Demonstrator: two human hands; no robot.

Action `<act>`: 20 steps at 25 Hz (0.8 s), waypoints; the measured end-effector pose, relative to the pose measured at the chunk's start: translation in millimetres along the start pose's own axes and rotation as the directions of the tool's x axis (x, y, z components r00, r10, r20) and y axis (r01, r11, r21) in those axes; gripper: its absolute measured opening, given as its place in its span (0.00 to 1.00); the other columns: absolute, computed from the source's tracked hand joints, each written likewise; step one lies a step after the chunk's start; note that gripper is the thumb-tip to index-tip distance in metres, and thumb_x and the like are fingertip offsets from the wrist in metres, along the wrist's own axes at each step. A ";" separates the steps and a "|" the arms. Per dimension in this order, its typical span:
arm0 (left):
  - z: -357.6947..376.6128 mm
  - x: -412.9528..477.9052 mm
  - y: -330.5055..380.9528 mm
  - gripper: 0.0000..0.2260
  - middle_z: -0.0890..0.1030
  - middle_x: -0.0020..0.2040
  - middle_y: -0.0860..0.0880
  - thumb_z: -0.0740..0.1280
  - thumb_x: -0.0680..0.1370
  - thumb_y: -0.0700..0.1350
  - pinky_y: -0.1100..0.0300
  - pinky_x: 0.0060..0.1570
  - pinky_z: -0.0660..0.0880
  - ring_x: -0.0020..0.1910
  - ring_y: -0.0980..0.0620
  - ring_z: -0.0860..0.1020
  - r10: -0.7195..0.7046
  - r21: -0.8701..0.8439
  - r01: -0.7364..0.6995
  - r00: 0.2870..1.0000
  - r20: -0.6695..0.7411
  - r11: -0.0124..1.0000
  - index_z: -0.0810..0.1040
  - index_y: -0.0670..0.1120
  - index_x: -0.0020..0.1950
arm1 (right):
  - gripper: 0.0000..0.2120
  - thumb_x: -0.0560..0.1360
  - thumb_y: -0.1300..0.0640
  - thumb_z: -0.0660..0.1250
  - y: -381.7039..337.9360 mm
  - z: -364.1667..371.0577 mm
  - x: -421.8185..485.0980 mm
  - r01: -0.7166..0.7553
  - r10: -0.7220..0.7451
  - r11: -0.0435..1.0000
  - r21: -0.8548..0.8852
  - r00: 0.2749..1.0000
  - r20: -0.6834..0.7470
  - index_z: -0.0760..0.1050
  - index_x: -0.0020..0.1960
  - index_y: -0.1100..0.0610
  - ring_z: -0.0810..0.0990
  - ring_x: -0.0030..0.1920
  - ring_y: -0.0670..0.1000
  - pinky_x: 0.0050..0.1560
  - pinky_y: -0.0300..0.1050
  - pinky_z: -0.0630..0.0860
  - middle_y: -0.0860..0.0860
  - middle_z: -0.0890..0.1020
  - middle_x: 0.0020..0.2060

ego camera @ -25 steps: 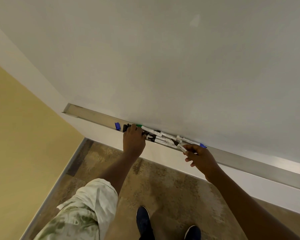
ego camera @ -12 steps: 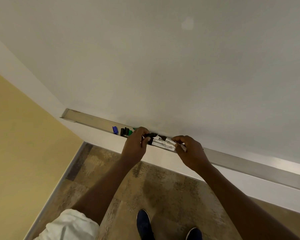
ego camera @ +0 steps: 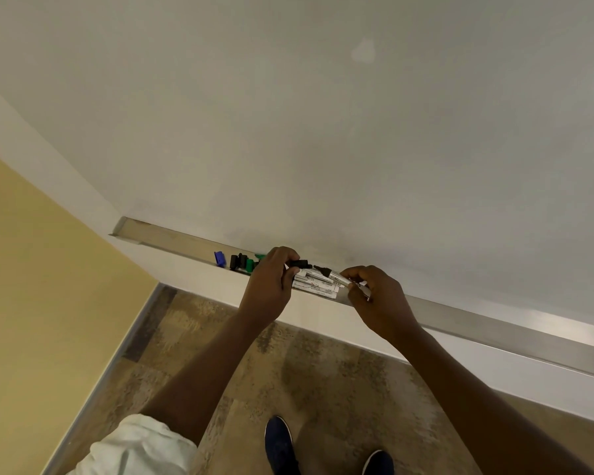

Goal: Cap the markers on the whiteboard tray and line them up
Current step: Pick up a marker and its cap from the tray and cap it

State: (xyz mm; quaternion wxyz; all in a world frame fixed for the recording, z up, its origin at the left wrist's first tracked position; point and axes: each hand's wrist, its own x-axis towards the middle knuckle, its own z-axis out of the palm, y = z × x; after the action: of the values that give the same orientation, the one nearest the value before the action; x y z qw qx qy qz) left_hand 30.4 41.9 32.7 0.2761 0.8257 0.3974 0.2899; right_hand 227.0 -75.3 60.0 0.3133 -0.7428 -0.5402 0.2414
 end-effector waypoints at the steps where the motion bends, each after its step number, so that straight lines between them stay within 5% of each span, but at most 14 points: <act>1: 1.1 0.1 0.5 0.06 0.76 0.49 0.53 0.65 0.80 0.37 0.76 0.44 0.68 0.44 0.58 0.73 0.004 -0.001 -0.004 1.000 0.001 1.000 0.74 0.45 0.55 | 0.13 0.76 0.61 0.64 0.4 -0.8 -0.6 -0.006 0.006 1.000 -0.001 1.000 -0.001 0.80 0.58 0.50 0.77 0.43 0.41 0.37 0.30 0.68 0.48 0.82 0.50; 9: 8.0 0.1 11.9 0.07 0.79 0.50 0.50 0.65 0.80 0.37 0.76 0.47 0.68 0.46 0.63 0.73 0.081 -0.043 -0.078 0.994 0.068 0.996 0.76 0.45 0.57 | 0.13 0.76 0.60 0.64 -0.1 -2.4 -4.2 -0.009 0.009 1.000 0.018 1.000 0.018 0.80 0.57 0.50 0.77 0.42 0.42 0.36 0.28 0.69 0.46 0.81 0.49; 12: 2.0 2.5 24.2 0.07 0.83 0.48 0.52 0.66 0.80 0.39 0.72 0.47 0.74 0.46 0.64 0.78 -0.110 -0.263 0.131 0.989 0.096 0.956 0.80 0.47 0.56 | 0.08 0.78 0.57 0.65 -3.2 -3.1 -5.9 -0.081 0.077 0.986 0.147 0.996 0.034 0.80 0.54 0.48 0.76 0.34 0.40 0.31 0.29 0.69 0.43 0.82 0.43; 14: 2.2 3.1 38.6 0.08 0.84 0.44 0.52 0.64 0.82 0.42 0.63 0.43 0.77 0.42 0.59 0.80 -0.299 -0.535 0.339 0.940 0.163 0.774 0.83 0.49 0.52 | 0.05 0.79 0.52 0.65 -7.1 -1.1 -8.1 -0.126 0.113 0.966 0.224 0.991 0.072 0.79 0.52 0.47 0.72 0.28 0.42 0.27 0.32 0.66 0.45 0.82 0.38; 17: 12.0 -1.8 62.4 0.18 0.82 0.40 0.47 0.57 0.84 0.51 0.54 0.41 0.73 0.41 0.50 0.78 -0.428 -0.827 0.437 0.862 0.272 0.354 0.83 0.44 0.46 | 0.04 0.80 0.50 0.64 -17.7 5.6 -12.9 -0.173 0.133 0.917 0.360 0.982 0.135 0.78 0.49 0.47 0.70 0.28 0.42 0.31 0.39 0.67 0.46 0.82 0.36; 20: 21.5 -8.0 79.3 0.33 0.83 0.47 0.42 0.56 0.76 0.70 0.49 0.50 0.74 0.49 0.45 0.81 -0.403 -0.815 0.577 0.737 0.543 -0.042 0.83 0.41 0.53 | 0.06 0.80 0.51 0.63 -33.3 13.7 -18.4 -0.181 0.115 0.850 0.494 0.980 0.160 0.78 0.48 0.48 0.78 0.34 0.41 0.37 0.40 0.74 0.45 0.83 0.36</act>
State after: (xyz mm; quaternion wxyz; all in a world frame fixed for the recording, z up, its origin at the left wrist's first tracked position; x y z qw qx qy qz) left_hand 80.7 -11.7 70.5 0.8394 0.2738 0.3664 0.2936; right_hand 190.2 -82.8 75.1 0.4435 -0.6575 -0.4173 0.4437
